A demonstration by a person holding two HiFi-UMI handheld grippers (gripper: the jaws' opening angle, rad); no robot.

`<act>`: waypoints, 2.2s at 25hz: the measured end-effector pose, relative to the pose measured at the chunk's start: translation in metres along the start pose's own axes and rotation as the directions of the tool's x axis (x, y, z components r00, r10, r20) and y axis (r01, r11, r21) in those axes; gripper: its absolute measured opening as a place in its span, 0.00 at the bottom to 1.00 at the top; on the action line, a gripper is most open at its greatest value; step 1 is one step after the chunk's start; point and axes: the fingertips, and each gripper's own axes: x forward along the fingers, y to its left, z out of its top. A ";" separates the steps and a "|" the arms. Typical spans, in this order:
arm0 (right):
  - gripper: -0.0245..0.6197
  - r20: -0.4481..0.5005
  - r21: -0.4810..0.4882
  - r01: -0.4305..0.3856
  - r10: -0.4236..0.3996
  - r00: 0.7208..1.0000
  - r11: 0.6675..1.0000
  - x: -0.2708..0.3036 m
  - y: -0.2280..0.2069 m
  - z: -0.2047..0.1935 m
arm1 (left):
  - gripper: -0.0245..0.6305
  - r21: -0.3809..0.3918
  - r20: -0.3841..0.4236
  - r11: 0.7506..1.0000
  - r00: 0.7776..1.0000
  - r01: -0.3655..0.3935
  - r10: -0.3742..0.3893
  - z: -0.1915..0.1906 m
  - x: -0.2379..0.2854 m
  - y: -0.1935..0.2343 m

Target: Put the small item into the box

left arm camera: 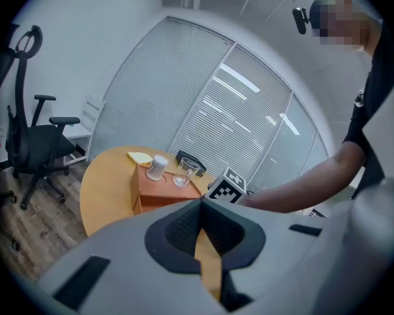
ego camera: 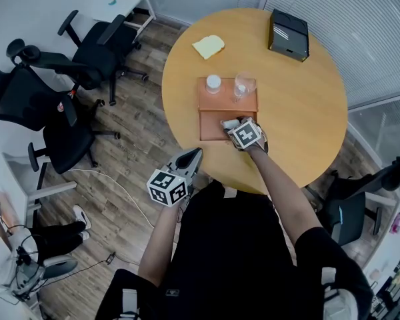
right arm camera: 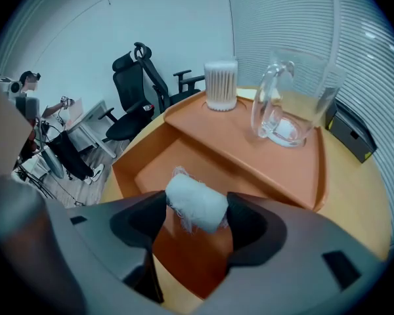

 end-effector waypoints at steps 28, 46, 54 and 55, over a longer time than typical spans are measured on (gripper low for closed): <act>0.47 -0.053 -0.083 0.016 -0.020 0.998 0.996 0.020 0.008 -0.003 | 0.05 -0.013 -0.015 1.000 1.000 -0.004 0.004 -0.005 -0.003 0.005; 0.49 0.186 0.029 -0.017 0.011 0.983 0.999 -0.023 0.018 0.012 | 0.05 0.013 -0.009 0.999 0.999 0.045 -0.045 0.004 0.012 -0.007; 0.06 0.302 0.106 -0.067 0.033 0.953 0.992 -0.069 0.025 -0.005 | 0.05 0.031 -0.026 0.997 0.997 0.069 -0.068 0.005 0.016 -0.016; 0.05 0.313 0.114 -0.078 0.039 0.949 0.990 -0.075 0.026 -0.008 | 0.05 0.035 -0.028 0.997 0.997 0.071 -0.070 0.006 0.016 -0.016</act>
